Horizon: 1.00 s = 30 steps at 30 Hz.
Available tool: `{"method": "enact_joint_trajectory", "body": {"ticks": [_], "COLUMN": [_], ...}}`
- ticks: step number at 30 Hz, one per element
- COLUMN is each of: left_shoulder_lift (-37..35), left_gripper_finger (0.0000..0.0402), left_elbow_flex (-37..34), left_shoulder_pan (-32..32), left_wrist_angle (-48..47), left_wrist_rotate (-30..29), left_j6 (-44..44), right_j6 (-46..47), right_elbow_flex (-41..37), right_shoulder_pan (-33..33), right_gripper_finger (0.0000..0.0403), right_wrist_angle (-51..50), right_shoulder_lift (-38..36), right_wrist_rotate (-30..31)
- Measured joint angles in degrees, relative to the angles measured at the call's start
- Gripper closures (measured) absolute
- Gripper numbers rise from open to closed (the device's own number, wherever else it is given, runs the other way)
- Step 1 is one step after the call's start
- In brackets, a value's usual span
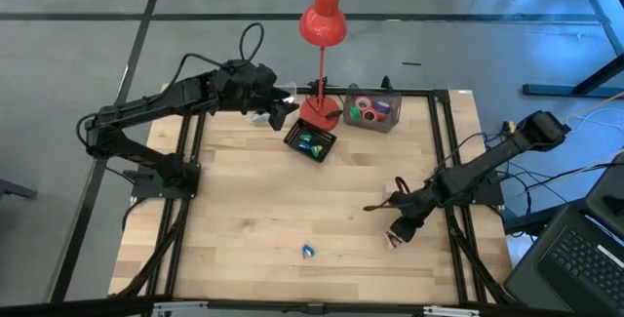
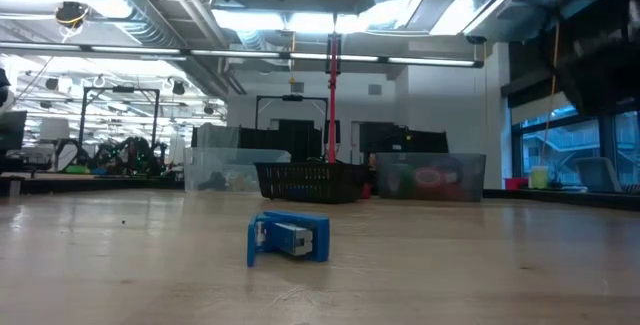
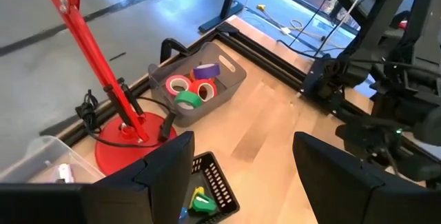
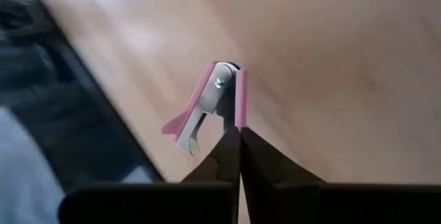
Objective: Pick and place Stapler, Stapler remover, tape
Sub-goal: Put the pink staple remover into the transparent bin
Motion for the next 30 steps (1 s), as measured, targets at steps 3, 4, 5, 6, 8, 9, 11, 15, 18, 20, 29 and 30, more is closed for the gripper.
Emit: {"method": "enact_joint_trajectory", "body": {"ticks": [3, 4, 5, 6, 8, 9, 11, 15, 18, 20, 29, 30], "left_shoulder_lift": [0.00, 0.00, 0.00, -0.04, -0.09, -0.09, -0.02, 1.62, 4.64, 6.60, 15.15, 15.63], "left_gripper_finger": [0.0158, 0.0158, 0.0158, 0.0158, 0.0158, 0.0158, 0.0158, 0.0158, 0.0158, 0.0158, 0.0158, 0.0158], "left_elbow_flex": [0.00, 0.00, -0.06, -0.34, -1.86, -3.11, -5.88, -11.58, -12.61, -12.61, -12.63, -12.62], "left_shoulder_pan": [0.00, 0.00, -0.09, -0.42, -1.42, -2.00, -3.43, -6.52, -8.56, -9.78, -12.00, -11.82], "left_wrist_angle": [-0.10, -0.33, -0.41, -0.01, 1.89, 3.82, 9.14, 24.02, 29.69, 31.52, 44.12, 43.63], "left_wrist_rotate": [1.28, 2.09, 2.83, 3.06, 2.99, 3.18, 5.02, 10.90, 15.12, 18.51, 35.11, 35.84], "left_j6": [-1.77, -2.15, -2.31, -2.65, -3.10, -3.33, -4.76, -8.62, -9.73, -9.75, -13.60, -13.65], "right_j6": [-0.98, -1.72, -2.46, -3.42, -6.05, -7.70, -11.37, -20.07, -26.43, -29.51, -38.52, -39.07], "right_elbow_flex": [3.61, 5.01, 6.64, 8.54, 12.71, 14.82, 19.22, 27.99, 33.42, 36.64, 42.88, 43.08], "right_shoulder_pan": [-0.02, -0.04, -0.14, -0.39, -1.37, -2.09, -3.87, -8.47, -12.03, -14.15, -20.39, -20.66], "right_gripper_finger": [0.0400, 0.0401, 0.0401, 0.0401, 0.0401, 0.0401, 0.0402, 0.0402, 0.0402, 0.0402, 0.0403, 0.0403], "right_wrist_angle": [0.17, -0.11, -1.23, -2.18, -4.36, -6.10, -9.22, -13.71, -16.82, -18.78, -25.99, -25.89], "right_shoulder_lift": [-2.22, -3.07, -4.12, -4.94, -6.37, -7.05, -7.37, -7.14, -6.44, -5.84, -1.19, -0.65], "right_wrist_rotate": [3.52, 5.23, 7.16, 9.30, 13.91, 16.28, 21.02, 25.75, 26.32, 26.44, 19.98, 19.46]}}
